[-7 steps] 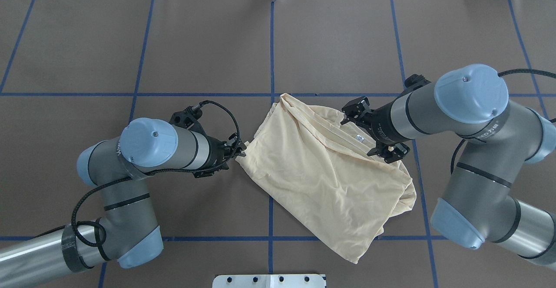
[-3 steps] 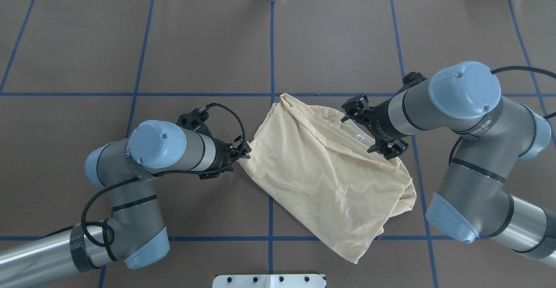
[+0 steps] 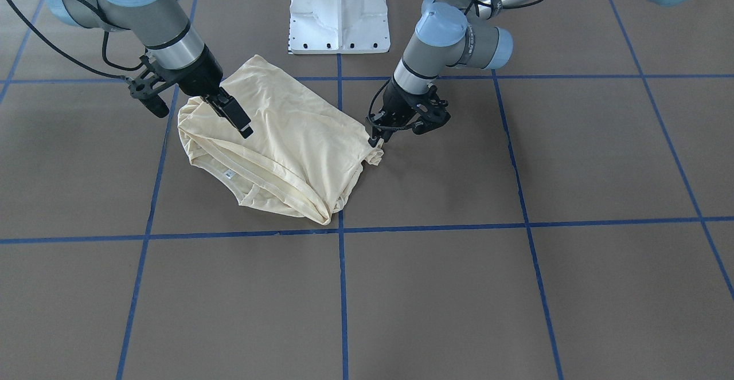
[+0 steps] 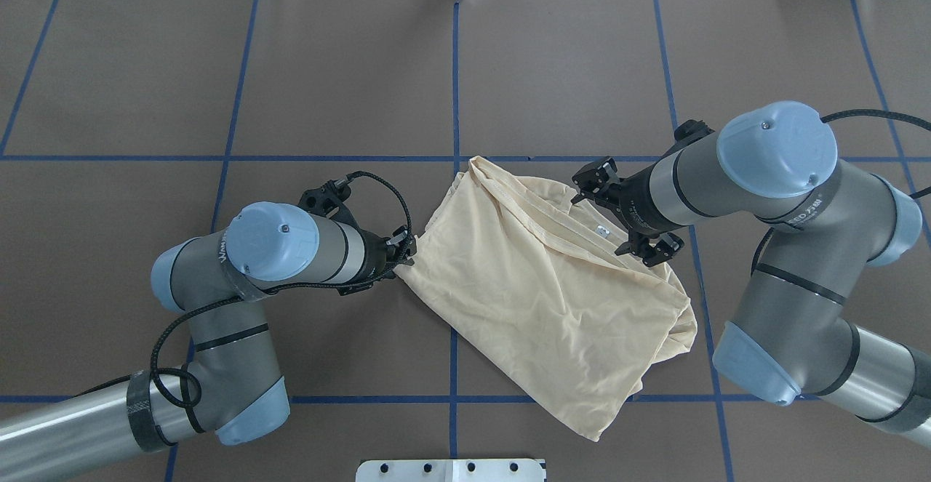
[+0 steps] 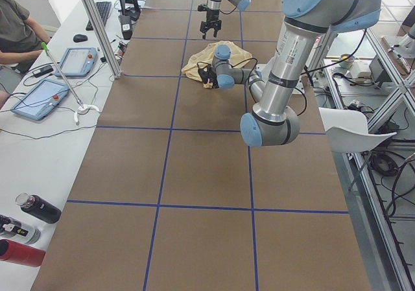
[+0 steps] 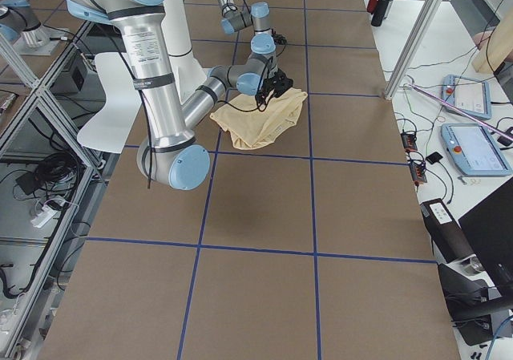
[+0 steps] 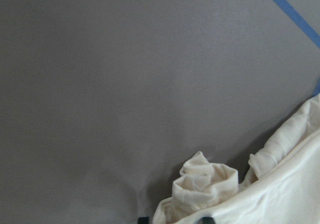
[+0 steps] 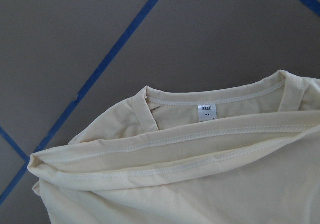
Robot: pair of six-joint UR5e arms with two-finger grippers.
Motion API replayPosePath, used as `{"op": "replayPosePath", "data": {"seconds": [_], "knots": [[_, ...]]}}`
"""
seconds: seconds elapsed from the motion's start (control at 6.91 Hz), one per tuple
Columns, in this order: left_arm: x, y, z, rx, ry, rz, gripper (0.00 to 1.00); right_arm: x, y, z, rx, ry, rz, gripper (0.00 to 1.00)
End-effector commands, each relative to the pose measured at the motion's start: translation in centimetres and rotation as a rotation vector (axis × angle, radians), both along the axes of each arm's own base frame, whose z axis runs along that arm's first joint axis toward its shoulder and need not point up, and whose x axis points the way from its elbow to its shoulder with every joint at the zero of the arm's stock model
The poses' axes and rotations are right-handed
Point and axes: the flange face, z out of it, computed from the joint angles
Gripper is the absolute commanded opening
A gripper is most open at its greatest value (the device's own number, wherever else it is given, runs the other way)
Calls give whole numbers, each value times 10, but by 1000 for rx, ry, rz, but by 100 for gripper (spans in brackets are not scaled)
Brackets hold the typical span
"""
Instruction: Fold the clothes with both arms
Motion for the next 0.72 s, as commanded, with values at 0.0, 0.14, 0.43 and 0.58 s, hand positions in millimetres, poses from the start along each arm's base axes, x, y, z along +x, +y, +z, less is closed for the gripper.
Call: {"op": "replayPosePath", "data": {"seconds": [0.0, 0.14, 0.43, 0.58], "knots": [[-1, -3, 6, 6, -11, -5, 0, -1, -1, 3, -3, 6, 1, 100], [-15, -18, 3, 13, -12, -39, 0, -1, -2, 3, -3, 7, 3, 100], [-37, -53, 6, 152, -61, -35, 0, -3, -1, 4, -5, 9, 1, 100], [-52, -78, 10, 203, -84, -52, 0, -3, -2, 6, -6, 12, 2, 100]]}}
